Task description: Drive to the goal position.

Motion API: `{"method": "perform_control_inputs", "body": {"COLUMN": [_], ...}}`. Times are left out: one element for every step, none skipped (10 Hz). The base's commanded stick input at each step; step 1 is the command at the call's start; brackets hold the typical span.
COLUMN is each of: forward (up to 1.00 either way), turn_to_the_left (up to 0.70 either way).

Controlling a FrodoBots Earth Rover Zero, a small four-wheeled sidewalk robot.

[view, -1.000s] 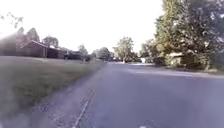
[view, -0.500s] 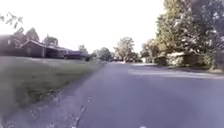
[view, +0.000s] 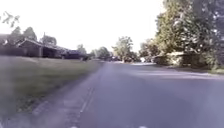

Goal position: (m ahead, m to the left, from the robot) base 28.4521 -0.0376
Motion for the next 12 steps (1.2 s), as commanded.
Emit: {"method": "perform_control_inputs", "body": {"forward": [1.0,1.0,1.0,1.0,1.0,1.0,1.0,1.0,1.0,1.0,1.0,1.0], "turn_to_the_left": [0.0,0.0,0.0,0.0,0.0,0.0,0.0,0.0,0.0,0.0,0.0,0.0]}}
